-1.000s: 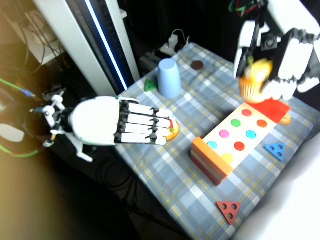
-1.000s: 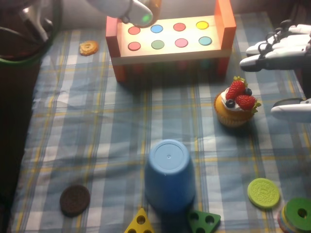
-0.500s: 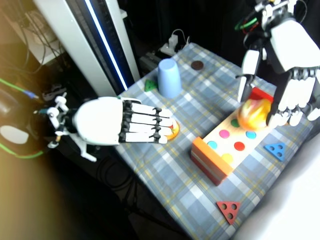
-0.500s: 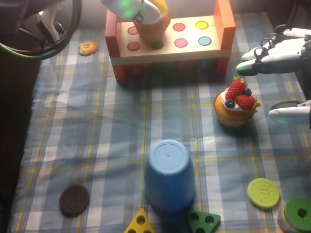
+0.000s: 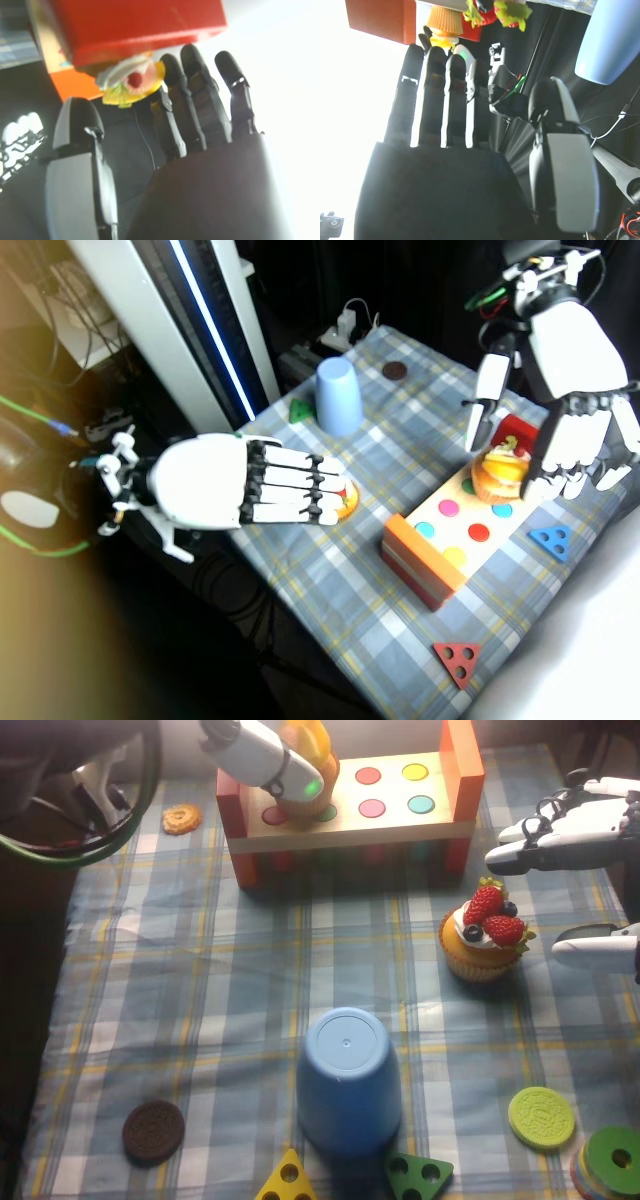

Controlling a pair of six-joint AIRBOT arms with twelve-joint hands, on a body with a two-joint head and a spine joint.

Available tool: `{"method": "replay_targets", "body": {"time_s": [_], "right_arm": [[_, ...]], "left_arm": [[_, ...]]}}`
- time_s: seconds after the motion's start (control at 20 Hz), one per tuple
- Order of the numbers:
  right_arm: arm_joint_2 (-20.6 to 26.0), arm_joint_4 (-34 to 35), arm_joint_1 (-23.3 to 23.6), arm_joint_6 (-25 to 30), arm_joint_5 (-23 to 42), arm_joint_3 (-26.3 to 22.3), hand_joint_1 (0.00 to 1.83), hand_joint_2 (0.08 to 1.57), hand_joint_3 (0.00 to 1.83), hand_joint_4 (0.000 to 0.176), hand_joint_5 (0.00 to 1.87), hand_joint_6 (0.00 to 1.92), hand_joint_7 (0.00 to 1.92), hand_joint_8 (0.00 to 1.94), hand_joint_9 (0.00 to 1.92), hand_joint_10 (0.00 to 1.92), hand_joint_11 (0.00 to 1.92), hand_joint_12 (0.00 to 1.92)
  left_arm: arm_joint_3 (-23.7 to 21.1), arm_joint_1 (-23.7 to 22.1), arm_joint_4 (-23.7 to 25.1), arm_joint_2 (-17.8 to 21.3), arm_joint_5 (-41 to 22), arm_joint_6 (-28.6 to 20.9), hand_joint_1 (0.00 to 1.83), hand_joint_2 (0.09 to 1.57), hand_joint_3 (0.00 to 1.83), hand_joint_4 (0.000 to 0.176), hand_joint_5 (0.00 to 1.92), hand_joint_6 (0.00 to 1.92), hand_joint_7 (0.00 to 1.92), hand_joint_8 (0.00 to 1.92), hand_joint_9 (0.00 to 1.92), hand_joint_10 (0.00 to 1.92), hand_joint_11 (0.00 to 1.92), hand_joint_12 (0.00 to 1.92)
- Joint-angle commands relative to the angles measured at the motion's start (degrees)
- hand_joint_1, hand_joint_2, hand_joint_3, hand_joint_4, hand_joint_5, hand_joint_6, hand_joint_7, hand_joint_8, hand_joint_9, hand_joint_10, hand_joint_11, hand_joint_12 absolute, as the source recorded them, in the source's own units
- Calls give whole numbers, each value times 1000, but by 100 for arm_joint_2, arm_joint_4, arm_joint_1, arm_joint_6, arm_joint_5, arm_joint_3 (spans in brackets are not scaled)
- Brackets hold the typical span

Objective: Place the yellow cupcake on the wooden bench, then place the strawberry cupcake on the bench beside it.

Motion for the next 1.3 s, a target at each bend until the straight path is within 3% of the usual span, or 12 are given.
{"method": "replay_targets", "body": {"time_s": [0.0, 0.05, 0.2, 0.35, 0.45, 0.5, 0.55, 0.85, 1.1, 1.15, 1.2, 1.25], "right_arm": [[-29, 198, 117, 57, 655, 19, 639, 1180, 0, 43, 475, 0, 437, 0, 408, 0, 158, 686], [-55, 198, 142, 57, 637, 37, 606, 1156, 0, 61, 458, 0, 417, 0, 401, 0, 181, 657], [-197, 163, 301, 56, 474, 134, 661, 1054, 1, 59, 455, 0, 419, 0, 396, 0, 189, 659], [-359, 104, 440, 55, 150, 257, 688, 1021, 0, 67, 443, 3, 400, 7, 411, 3, 18, 1039], [-481, 82, 497, 55, -117, 370, 761, 1023, 0, 46, 450, 5, 399, 5, 401, 0, 0, 1112], [-515, 73, 513, 55, -204, 399, 755, 1013, 0, 35, 446, 2, 401, 3, 404, 1, 0, 1043], [-548, 71, 525, 55, -293, 429, 788, 996, 0, 31, 446, 1, 419, 9, 440, 15, 34, 1050], [-717, 71, 560, 47, -638, 571, 900, 955, 0, 164, 432, 0, 470, 1, 463, 0, 12, 1008], [-814, -29, 716, -9, -773, 612, 951, 951, 0, 83, 650, 10, 747, 22, 624, 26, 105, 1208], [-830, -57, 746, -9, -778, 613, 951, 951, 0, 83, 650, 10, 747, 22, 624, 26, 105, 1208], [-841, -76, 761, -9, -786, 613, 943, 967, 0, 70, 785, 17, 895, 253, 536, 728, 79, 1641], [-848, -93, 764, -9, -793, 612, 943, 967, 0, 70, 785, 17, 895, 253, 536, 728, 79, 1641]], "left_arm": [[-55, -22, 330, 103, -680, -399, 670, 932, 1, 174, 178, 0, 165, 0, 134, 0, 0, 162], [-163, -3, 659, 196, -830, -849, 628, 919, 0, 176, 89, 0, 76, 0, 73, 0, 0, 32], [-738, 230, 1981, 681, -1616, -2651, 697, 850, 0, 176, 0, 0, 14, 0, 60, 0, 59, 28], [-1576, 724, 2889, 1358, -2847, -3954, 707, 860, 0, 176, 1, 0, 9, 2, 16, 0, 11, 5], [-2211, 1258, 3311, 1878, -3724, -4658, 748, 835, 0, 176, 46, 13, 35, 8, 47, 10, 94, 45], [-2353, 1417, 3391, 2015, -3941, -4815, 714, 865, 0, 176, 8, 2, 40, 9, 118, 12, 20, 377], [-2519, 1583, 3471, 2146, -4190, -4989, 806, 863, 0, 167, 11, 2, 34, 3, 74, 2, 3, 356], [-2734, 1975, 3684, 2360, -4753, -5811, 951, 845, 1, 176, 16, 0, 0, 0, 0, 0, 0, 41], [-2821, 2188, 3688, 2467, -5000, -6188, 921, 829, 0, 176, 68, 8, 37, 9, 0, 0, 8, 56], [-2818, 2237, 3660, 2477, -5033, -6268, 921, 829, 0, 176, 68, 8, 37, 9, 0, 0, 8, 56], [-2817, 2262, 3629, 2481, -5042, -6276, 911, 828, 0, 176, 79, 5, 36, 3, 0, 0, 0, 1], [-2814, 2278, 3602, 2481, -5043, -6276, 911, 828, 0, 176, 79, 5, 36, 3, 0, 0, 0, 1]]}}
